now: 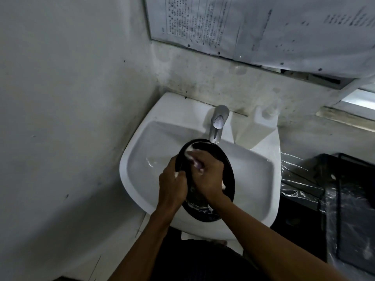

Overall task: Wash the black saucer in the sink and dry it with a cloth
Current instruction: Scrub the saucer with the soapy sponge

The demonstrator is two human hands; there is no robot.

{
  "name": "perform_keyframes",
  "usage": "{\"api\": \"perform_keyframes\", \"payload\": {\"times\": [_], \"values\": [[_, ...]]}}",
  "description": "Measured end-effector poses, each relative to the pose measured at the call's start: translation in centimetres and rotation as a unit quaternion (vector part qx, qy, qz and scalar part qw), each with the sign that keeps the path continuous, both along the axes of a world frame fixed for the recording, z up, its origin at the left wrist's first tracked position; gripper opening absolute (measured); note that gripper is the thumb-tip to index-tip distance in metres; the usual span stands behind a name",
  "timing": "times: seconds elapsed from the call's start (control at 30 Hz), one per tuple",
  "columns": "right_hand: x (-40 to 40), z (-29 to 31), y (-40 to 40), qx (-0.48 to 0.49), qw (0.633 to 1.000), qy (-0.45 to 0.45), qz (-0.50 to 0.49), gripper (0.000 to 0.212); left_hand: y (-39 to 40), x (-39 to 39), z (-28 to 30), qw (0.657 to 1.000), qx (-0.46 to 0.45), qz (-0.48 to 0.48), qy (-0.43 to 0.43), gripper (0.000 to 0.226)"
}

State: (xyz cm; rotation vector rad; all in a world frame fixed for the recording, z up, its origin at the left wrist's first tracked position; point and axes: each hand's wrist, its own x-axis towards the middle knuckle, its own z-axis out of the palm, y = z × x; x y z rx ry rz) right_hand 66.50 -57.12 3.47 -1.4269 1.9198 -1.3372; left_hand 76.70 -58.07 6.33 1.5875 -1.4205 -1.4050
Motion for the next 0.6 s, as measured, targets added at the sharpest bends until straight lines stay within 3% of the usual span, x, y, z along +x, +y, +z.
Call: {"api": "perform_keyframes", "payload": {"times": [0.07,0.13,0.27,0.33,0.4,0.47,0.53,0.6], "values": [[-0.6,-0.1,0.3,-0.031,0.996,0.035,0.082,0.038,-0.1,0.3,0.0,1.0,0.003,-0.004,0.003,0.043],[-1.5,-0.7,0.1,-0.03,0.994,0.081,0.071,0.036,0.4,0.4,0.0,1.0,0.012,-0.014,0.001,0.046],[-3.0,-1.7,0.0,0.091,0.979,0.031,-0.18,0.023,1.7,0.5,0.0,0.999,0.026,-0.021,0.004,0.048],[-2.6,-2.0,0.2,0.123,0.968,0.003,-0.219,0.021,1.8,0.4,-0.2,0.999,0.028,-0.034,-0.004,0.047],[-1.6,-1.8,0.3,0.095,0.982,-0.007,-0.164,0.027,1.6,0.3,-0.6,0.999,0.036,-0.037,-0.006,0.043],[-0.6,-1.4,0.5,0.042,0.998,0.013,-0.038,0.029,1.1,0.4,-0.9,0.999,0.04,-0.025,-0.007,0.039],[-0.3,-1.1,0.6,0.005,0.995,0.074,0.069,0.028,0.6,0.6,-1.1,0.999,0.035,-0.023,-0.007,0.04],[-1.5,-1.2,0.4,-0.007,0.978,0.183,0.1,0.029,0.5,0.7,-0.8,0.999,0.027,-0.035,-0.009,0.043]]}}
